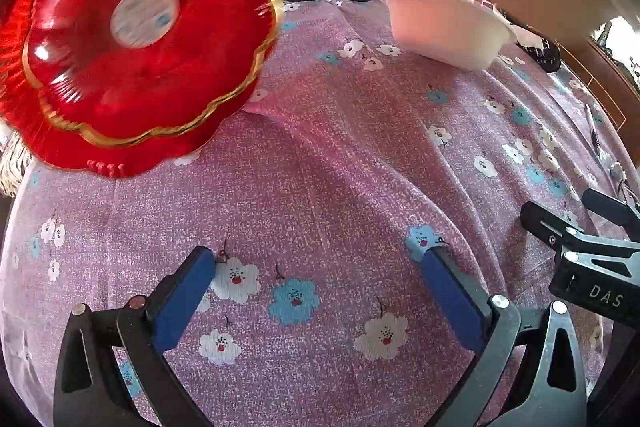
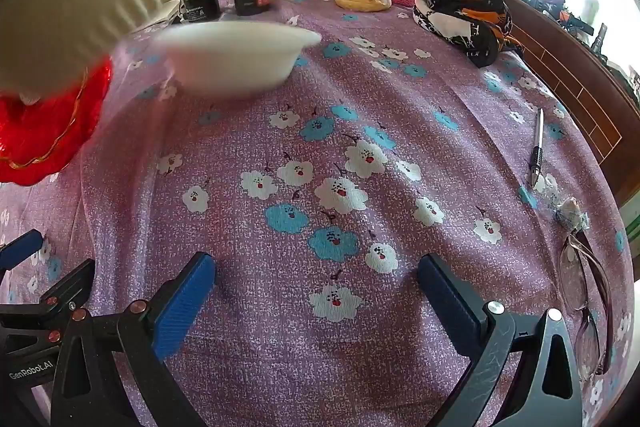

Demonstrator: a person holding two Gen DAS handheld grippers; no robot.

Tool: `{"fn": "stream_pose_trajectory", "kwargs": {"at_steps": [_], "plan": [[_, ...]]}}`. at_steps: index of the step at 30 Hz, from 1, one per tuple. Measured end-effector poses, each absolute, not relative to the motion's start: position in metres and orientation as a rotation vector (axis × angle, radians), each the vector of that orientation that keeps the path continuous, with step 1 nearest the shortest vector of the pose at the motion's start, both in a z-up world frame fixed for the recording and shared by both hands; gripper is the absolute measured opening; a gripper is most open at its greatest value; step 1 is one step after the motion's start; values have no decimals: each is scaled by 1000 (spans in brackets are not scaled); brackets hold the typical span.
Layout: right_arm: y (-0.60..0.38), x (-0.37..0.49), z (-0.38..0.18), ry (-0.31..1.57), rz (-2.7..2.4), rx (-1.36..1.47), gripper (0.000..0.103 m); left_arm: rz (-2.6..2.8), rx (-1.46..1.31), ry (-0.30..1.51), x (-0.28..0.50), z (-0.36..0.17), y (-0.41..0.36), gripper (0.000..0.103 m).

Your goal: Organize plates and bowls

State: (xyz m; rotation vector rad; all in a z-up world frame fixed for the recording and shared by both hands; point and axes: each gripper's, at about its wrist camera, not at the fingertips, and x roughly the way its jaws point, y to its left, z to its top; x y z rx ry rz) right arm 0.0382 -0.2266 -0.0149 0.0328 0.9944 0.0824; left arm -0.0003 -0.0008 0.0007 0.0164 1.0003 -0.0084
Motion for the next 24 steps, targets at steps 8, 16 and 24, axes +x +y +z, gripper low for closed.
{"fn": "stream_pose_trajectory", "kwargs": {"at_steps": [8, 16, 24], "plan": [[-226, 38, -15, 995, 82, 34, 102, -9, 16, 1000, 0, 1, -1, 103], [-226, 39, -15, 995, 83, 34, 102, -9, 17, 1000, 1, 1, -1, 103], [-226, 39, -15, 995, 82, 34, 102, -9, 17, 1000, 1, 1, -1, 103]]}}
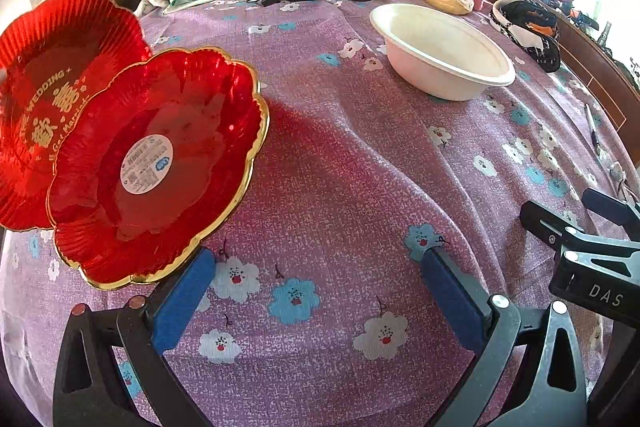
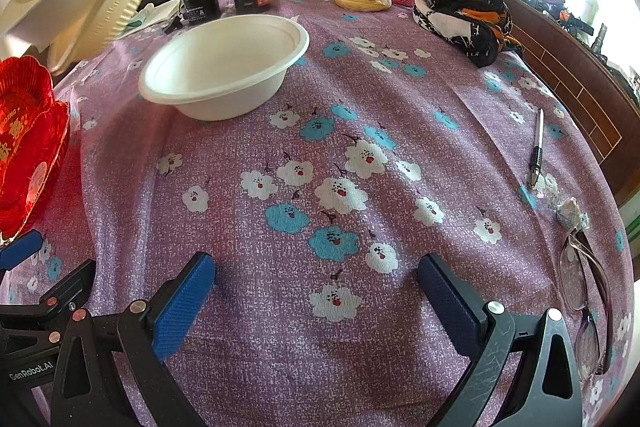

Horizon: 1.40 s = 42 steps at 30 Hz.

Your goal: Organize plates and bowls

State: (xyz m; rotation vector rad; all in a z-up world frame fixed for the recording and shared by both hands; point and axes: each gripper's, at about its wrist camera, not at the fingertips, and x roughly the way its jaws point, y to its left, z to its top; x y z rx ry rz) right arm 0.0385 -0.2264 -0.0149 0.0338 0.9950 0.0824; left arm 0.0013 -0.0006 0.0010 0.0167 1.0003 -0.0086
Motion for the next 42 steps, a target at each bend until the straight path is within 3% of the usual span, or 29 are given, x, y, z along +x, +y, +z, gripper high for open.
{"fn": "stream_pose_trajectory", "kwargs": {"at_steps": [42], "plan": [[-226, 38, -16, 995, 83, 34, 102, -8, 16, 1000, -2, 1, 0, 103]]}}
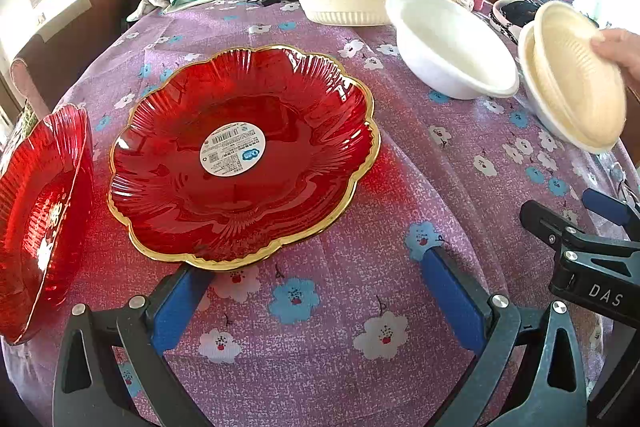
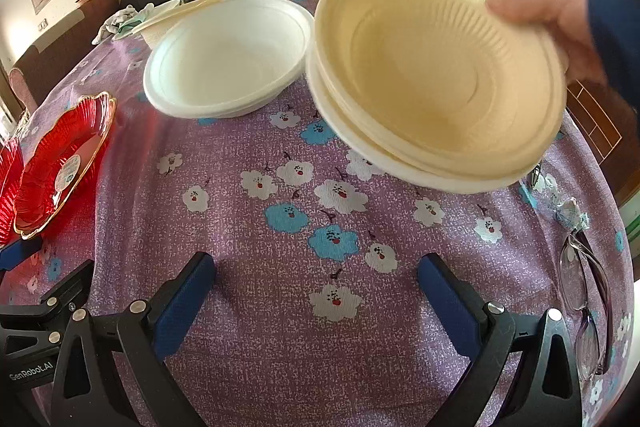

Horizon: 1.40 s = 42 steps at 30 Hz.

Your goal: Organize plates and bowls

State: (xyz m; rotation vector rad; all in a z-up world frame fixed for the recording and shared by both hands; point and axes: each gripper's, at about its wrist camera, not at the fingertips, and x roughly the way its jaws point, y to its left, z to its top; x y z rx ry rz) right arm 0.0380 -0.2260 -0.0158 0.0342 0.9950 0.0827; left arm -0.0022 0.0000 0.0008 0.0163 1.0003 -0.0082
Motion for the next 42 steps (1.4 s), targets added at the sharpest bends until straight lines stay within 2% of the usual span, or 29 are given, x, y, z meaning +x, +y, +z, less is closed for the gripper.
{"fn": "stream_pose_trajectory", "kwargs": {"at_steps": [42], "plan": [[-215, 28, -18, 995, 80, 34, 102, -8, 16, 1000, -2, 1, 0, 103]]}}
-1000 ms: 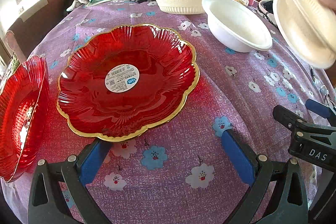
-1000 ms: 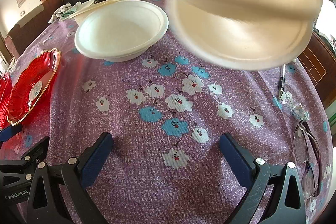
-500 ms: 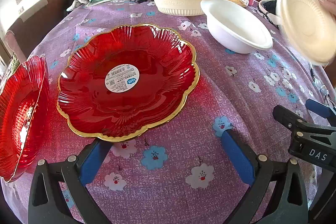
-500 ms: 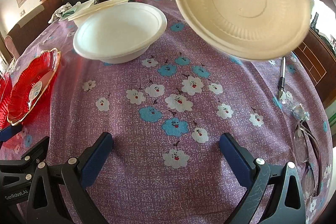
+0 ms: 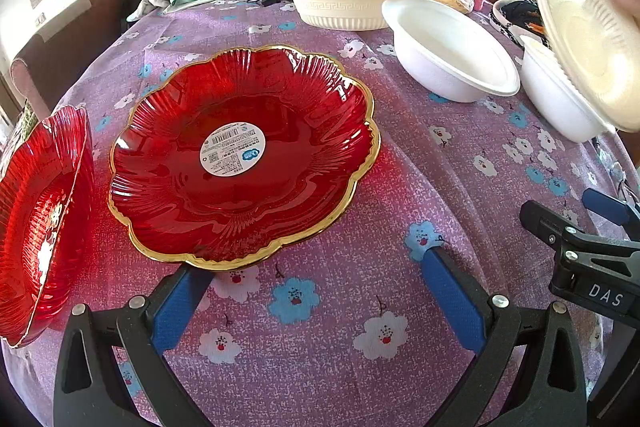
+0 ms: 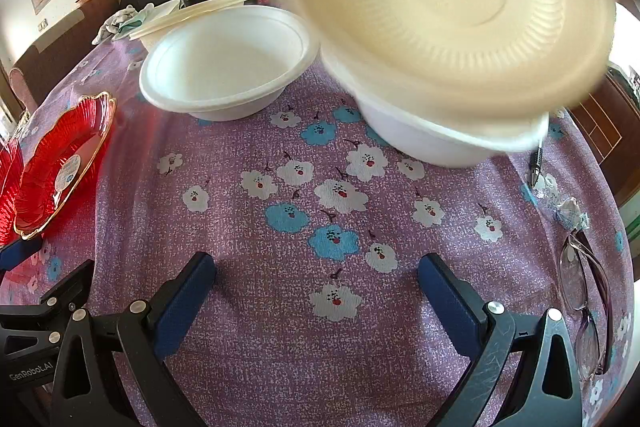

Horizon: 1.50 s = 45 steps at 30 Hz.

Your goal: Organize plates and bowls

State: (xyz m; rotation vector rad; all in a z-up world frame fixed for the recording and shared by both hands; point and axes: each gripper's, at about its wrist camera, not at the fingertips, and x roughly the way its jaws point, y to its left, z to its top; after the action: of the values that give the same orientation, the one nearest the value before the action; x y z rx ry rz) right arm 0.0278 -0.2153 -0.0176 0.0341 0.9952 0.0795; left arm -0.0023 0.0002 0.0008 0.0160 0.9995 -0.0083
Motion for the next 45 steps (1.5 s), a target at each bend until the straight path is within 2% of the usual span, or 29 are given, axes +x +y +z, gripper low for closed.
{"fn": "stream_pose_trajectory", "kwargs": {"at_steps": [10, 21, 27, 39, 45], "plan": [[-198, 9, -21, 997, 78, 31, 102, -12, 11, 1019, -12, 5, 8, 103], [-196, 10, -21, 998, 73, 30, 102, 14, 44, 790, -53, 27, 12, 103], [-194, 6, -21, 998, 73, 32, 102, 46, 64, 737, -75, 37, 23, 103], [-198, -17, -16, 1042, 136, -9, 102, 53, 56, 725, -98, 39, 44, 103], [-205, -58, 6, 971, 173, 0, 102, 53, 59, 721, -103, 43, 49, 103]]}}
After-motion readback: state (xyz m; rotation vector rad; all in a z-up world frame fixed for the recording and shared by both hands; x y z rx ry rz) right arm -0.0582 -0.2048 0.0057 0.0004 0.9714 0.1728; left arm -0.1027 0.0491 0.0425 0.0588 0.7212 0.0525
